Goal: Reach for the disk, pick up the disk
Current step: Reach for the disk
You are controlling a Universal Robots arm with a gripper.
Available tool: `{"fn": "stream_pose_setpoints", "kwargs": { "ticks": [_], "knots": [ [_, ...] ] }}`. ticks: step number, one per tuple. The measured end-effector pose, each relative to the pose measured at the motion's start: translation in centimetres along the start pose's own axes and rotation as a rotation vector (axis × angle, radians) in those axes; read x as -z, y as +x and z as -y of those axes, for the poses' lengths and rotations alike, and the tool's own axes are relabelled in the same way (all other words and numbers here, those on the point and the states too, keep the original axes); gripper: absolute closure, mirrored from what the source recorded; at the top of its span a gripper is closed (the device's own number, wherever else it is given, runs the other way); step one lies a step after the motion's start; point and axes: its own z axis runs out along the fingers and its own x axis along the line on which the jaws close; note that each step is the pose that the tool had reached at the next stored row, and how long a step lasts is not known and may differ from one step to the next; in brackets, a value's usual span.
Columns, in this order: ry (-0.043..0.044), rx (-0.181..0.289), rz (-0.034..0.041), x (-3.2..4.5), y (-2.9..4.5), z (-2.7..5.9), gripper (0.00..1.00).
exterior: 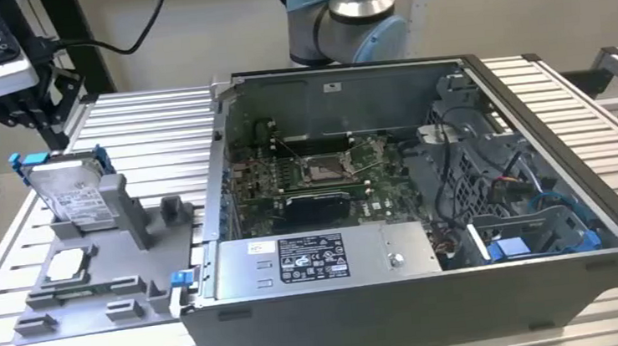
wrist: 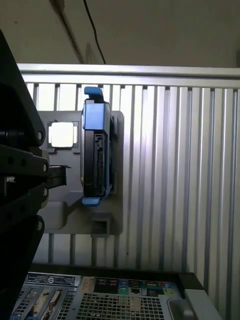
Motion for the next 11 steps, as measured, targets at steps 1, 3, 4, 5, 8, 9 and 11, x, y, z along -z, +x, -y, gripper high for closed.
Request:
{"fn": "stream_pose_setpoints", "kwargs": {
  "ticks": [1,3,4,5,8,9,11],
  "knots": [
    [0.0000,0.000,-0.0001,0.00,0.03,-0.12,1.00],
    [0.0000,0.000,-0.0001,-0.01,0.20,-0.28,1.00],
    [0.0001,0.000,-0.0002,-0.01,0.33,-0.35,1.00],
    [0.0001,0.000,-0.0002,-0.02,0.45,-0.39,1.00],
    [0.0001,0.000,-0.0002,-0.05,0.88,-0.51,1.00],
    [0.0000,0.000,-0.0001,-0.05,1.01,-0.54,1.00],
    [0.0000,0.000,-0.0001,-0.08,1.32,-0.64,1.00]
  ]
}}
